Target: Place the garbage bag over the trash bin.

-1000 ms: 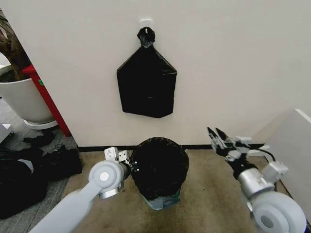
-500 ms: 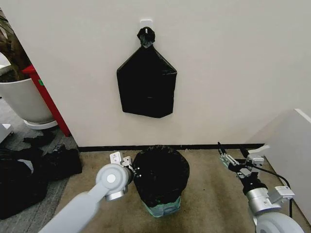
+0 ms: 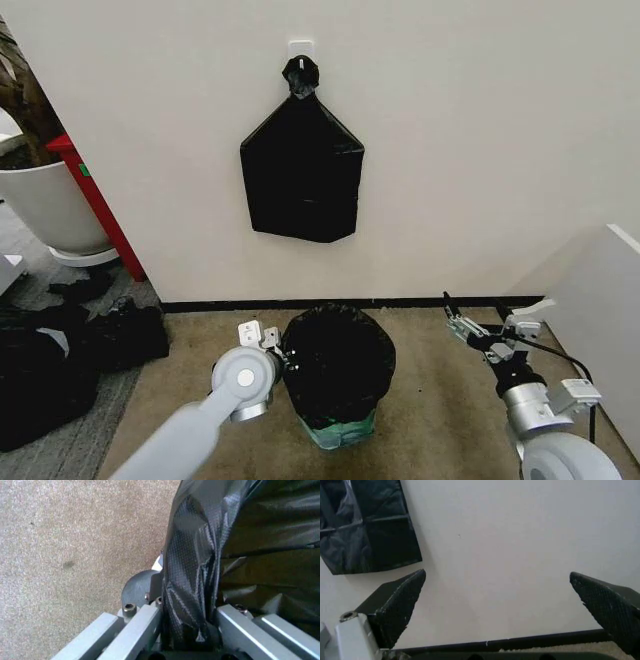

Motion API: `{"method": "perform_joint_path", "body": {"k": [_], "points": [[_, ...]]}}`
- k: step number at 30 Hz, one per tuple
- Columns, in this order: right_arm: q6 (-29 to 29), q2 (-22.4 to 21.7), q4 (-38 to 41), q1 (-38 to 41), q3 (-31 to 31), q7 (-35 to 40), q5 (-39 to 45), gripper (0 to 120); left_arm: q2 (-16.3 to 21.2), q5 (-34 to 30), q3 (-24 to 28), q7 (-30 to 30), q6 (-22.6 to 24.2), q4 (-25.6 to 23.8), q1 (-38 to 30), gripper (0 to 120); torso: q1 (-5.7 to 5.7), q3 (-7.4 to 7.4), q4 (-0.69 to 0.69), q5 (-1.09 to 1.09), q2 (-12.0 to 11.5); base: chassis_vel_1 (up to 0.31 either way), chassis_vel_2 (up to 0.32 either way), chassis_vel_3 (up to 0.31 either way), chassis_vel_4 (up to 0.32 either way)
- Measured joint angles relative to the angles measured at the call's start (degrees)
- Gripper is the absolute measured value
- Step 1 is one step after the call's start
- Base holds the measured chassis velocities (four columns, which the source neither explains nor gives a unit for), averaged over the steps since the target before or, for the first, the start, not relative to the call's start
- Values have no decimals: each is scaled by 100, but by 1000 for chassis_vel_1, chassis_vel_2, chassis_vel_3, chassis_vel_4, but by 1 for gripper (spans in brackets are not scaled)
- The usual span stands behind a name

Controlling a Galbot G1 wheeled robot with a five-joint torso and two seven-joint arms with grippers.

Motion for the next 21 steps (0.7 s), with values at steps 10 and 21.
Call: {"method": "perform_joint_path", "body": {"k": [10,21], "points": [[-16,-42,30,73,-180,131,-4,100,-110,145,-6,101,31,99,43,0,0,-1,1,2,1,0,0,0,0],[-94,-104,44,187,-254,272,27,100,44,491,29,402,67,-77,130,25,0,1,0,-3,0,0,0,0,0]]}}
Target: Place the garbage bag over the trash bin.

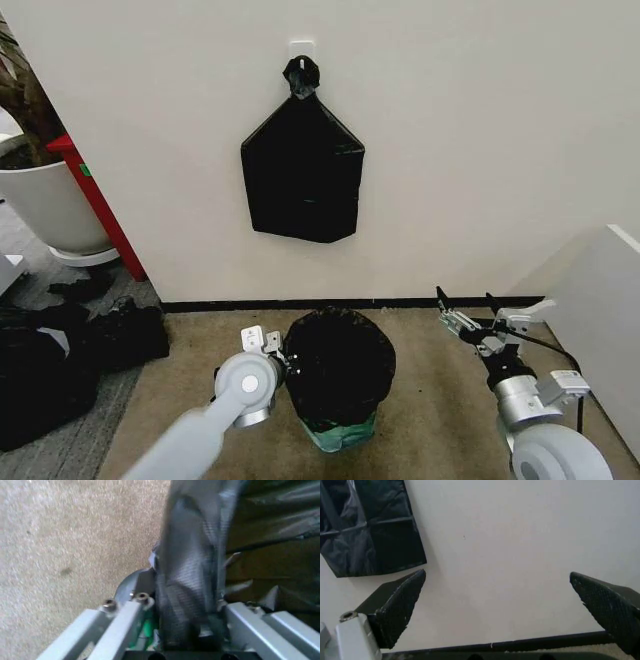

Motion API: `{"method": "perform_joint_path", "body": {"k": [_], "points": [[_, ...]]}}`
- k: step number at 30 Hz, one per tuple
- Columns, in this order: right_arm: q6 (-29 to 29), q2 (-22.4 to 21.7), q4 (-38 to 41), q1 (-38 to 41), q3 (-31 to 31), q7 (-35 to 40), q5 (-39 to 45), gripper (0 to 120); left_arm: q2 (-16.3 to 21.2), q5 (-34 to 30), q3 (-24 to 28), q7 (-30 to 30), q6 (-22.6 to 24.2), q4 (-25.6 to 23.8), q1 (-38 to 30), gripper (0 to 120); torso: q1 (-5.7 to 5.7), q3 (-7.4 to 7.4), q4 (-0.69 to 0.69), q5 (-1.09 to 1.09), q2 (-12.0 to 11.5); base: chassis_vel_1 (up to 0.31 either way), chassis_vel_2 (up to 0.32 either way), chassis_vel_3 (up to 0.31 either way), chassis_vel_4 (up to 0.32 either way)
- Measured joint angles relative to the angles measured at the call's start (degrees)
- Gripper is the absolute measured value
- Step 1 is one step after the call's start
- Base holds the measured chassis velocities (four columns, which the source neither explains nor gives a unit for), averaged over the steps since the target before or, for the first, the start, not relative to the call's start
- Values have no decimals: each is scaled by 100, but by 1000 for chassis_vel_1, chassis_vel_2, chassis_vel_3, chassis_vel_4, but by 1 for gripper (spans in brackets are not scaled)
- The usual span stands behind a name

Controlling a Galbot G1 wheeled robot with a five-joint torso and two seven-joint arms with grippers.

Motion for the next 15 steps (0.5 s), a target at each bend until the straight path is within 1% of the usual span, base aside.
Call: {"method": "perform_joint_path", "body": {"k": [1,6,7,8,9,10,11,12,15], "points": [[0,0,0,0,0,0,0,100,0,0,0,0,0,0,0,25,0,0,0,0,0,0,0,0,0],[-9,12,16,-10,-9,40,11,100,40,-25,-8,6,28,-137,-1,46,0,0,0,2,0,0,0,0,0],[-13,12,23,-15,-10,44,21,100,49,-43,-10,-9,30,-169,-2,48,0,0,0,2,0,0,0,0,0],[-21,13,35,-19,-14,58,46,100,66,-76,-16,-56,33,-218,-2,54,0,0,0,2,0,0,0,0,0],[-21,13,35,-19,-14,58,46,100,66,-76,-16,-56,33,-218,-2,54,0,0,0,2,0,0,0,0,0],[-27,13,44,-20,-17,69,64,100,86,-109,-23,-121,38,-265,-2,60,0,0,0,2,0,0,0,0,0],[-32,13,48,-19,-19,75,78,100,99,-131,-30,-172,41,-293,-1,61,0,0,0,2,0,0,0,0,0],[-45,12,51,-13,-25,84,104,100,134,-177,-54,-265,49,-350,8,67,0,0,-1,2,0,0,0,0,0],[-67,5,49,24,-56,125,131,100,241,-304,-159,-426,88,-484,68,78,0,0,0,2,0,0,0,0,0]]}}
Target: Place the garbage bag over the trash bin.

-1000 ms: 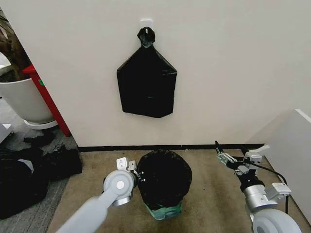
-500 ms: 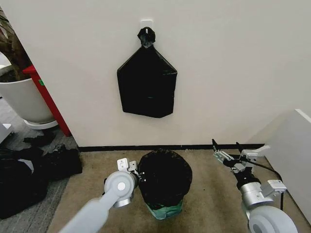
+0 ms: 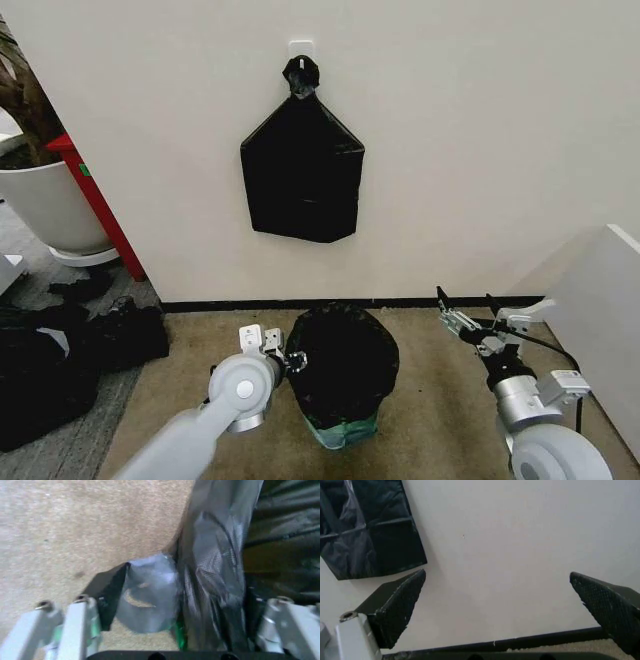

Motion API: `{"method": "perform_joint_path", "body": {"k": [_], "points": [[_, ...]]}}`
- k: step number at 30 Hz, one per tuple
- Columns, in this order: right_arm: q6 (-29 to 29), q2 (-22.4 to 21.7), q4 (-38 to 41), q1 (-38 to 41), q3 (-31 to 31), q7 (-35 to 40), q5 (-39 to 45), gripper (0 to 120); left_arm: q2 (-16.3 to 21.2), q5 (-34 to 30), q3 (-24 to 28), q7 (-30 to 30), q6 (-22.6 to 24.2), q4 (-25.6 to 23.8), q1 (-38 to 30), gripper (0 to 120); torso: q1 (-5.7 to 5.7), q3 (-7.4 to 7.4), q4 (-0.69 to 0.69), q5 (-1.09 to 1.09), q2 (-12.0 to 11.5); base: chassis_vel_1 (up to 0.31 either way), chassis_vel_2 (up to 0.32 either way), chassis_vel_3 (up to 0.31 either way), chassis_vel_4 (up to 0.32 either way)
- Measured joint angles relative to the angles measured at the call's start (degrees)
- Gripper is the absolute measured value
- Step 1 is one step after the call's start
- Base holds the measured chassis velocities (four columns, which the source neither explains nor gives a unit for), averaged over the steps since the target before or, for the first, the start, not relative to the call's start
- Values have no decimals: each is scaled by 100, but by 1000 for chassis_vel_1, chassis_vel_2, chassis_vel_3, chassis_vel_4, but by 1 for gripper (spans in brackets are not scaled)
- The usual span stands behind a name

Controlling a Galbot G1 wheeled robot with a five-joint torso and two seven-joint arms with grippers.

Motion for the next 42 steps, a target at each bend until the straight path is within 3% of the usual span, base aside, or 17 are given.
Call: {"method": "perform_joint_path", "body": {"k": [7,15,20,21,22,23,25,26,27,28,32,34,35,39,40,41,42], "points": [[-51,-1,-30,108,-136,98,20,100,197,-130,-329,-51,53,-249,220,100,0,0,0,0,0,0,0,0,0],[-116,-28,107,141,-265,220,9,100,286,-226,-630,482,34,-613,424,100,0,0,0,0,0,0,0,0,0],[-200,-37,251,144,-336,328,-21,100,527,1171,-708,2271,-588,-713,696,100,0,0,0,0,0,0,0,0,0],[-220,-32,271,133,-336,335,-28,100,593,1659,-681,2636,-887,-705,750,100,0,0,1,-1,0,0,0,0,0],[-250,-16,308,99,-328,340,-33,100,728,2621,-644,3248,-1436,-623,866,100,0,-1,-1,0,0,0,0,0,0],[-250,-16,308,99,-328,340,-33,100,728,2621,-644,3248,-1436,-623,866,100,0,-1,-1,0,0,0,0,0,0],[-276,4,345,38,-299,345,-36,100,868,3498,-653,3746,-1979,-520,992,100,0,-1,1,-1,0,0,0,0,0],[-278,6,352,27,-294,346,-38,100,887,3614,-658,3793,-2049,-509,1008,100,0,-1,1,-2,0,0,0,0,0],[-282,31,393,-99,-244,336,-80,100,1067,4400,-760,4008,-2500,-475,1135,100,0,-1,1,-3,0,0,0,0,0],[-275,51,401,-208,-219,335,-147,100,1203,4692,-871,4084,-2642,-555,1262,100,0,-1,0,0,0,0,0,0,0],[-197,70,424,-372,-214,401,-313,100,1428,4914,-1077,4262,-2919,-750,1590,100,0,-1,-1,-1,0,0,0,0,0],[-156,104,471,-473,-211,476,-398,100,1500,4903,-1615,4462,-3067,-907,1929,100,0,-1,-1,-1,0,0,0,0,0],[-156,104,471,-473,-211,476,-398,100,1500,4903,-1615,4462,-3067,-907,1929,100,0,-1,-1,-1,0,0,0,0,0],[221,318,584,-713,-197,670,-701,100,1270,4835,-3199,5510,-3342,-1157,3143,100,0,-1,0,-1,0,0,0,0,0],[231,335,594,-739,-190,670,-717,100,1242,4841,-3316,5576,-3360,-1169,3246,100,0,-1,1,-1,0,0,0,0,0],[312,518,702,-941,-117,614,-891,100,1059,4840,-3959,5848,-3432,-1281,3799,100,0,-1,2,-1,0,0,0,0,0],[312,518,702,-941,-117,614,-891,100,1059,4840,-3959,5848,-3432,-1281,3799,100,0,-1,2,-1,0,0,0,0,0]]}}
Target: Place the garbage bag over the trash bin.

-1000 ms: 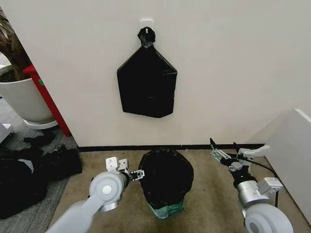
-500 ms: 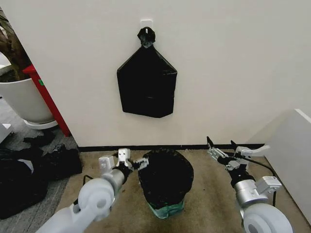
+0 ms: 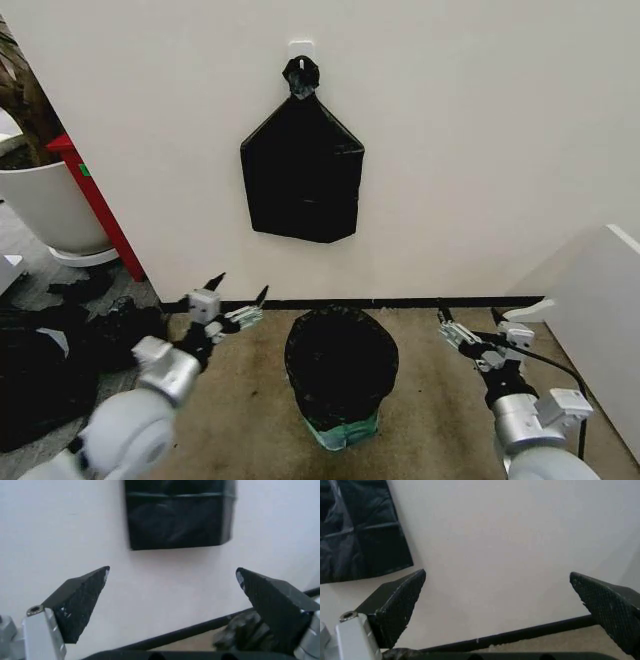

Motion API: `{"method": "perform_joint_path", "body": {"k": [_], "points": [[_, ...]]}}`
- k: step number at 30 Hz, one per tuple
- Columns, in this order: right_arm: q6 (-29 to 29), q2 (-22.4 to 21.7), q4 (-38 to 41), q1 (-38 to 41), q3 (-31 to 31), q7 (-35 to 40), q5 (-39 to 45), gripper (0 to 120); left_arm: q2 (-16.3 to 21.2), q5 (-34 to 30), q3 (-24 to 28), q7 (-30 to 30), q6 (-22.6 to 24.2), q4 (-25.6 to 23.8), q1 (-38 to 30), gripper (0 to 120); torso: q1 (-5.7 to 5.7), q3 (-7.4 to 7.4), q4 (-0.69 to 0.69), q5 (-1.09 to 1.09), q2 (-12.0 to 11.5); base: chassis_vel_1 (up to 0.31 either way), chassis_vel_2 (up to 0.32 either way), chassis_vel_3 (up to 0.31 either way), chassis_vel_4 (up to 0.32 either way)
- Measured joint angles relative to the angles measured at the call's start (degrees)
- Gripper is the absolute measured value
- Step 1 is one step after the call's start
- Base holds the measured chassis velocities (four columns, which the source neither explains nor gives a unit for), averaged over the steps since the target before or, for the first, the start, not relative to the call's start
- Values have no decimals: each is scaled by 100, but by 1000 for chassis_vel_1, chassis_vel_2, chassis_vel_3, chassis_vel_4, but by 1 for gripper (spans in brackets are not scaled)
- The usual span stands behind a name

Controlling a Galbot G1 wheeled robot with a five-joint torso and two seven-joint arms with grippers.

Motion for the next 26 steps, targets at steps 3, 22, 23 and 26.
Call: {"method": "perform_joint_path", "body": {"k": [3,22,23,26], "points": [[263,392,126,-344,86,-265,-332,100,-329,11,-811,271,-109,-214,646,100,0,0,-1,1,0,0,0,0,0],[1381,1883,-119,-1541,671,-2803,-811,100,-2478,828,-1965,825,-663,-1151,2613,100,0,0,-1,3,0,0,0,0,0],[1400,1845,-143,-1596,697,-2815,-751,100,-2557,1000,-1845,802,-700,-1161,2640,100,0,0,-2,1,0,0,0,0,0],[1407,1827,-148,-1626,700,-2800,-733,100,-2594,1100,-1760,745,-696,-1178,2645,100,0,0,-2,2,0,0,0,0,0]]}}
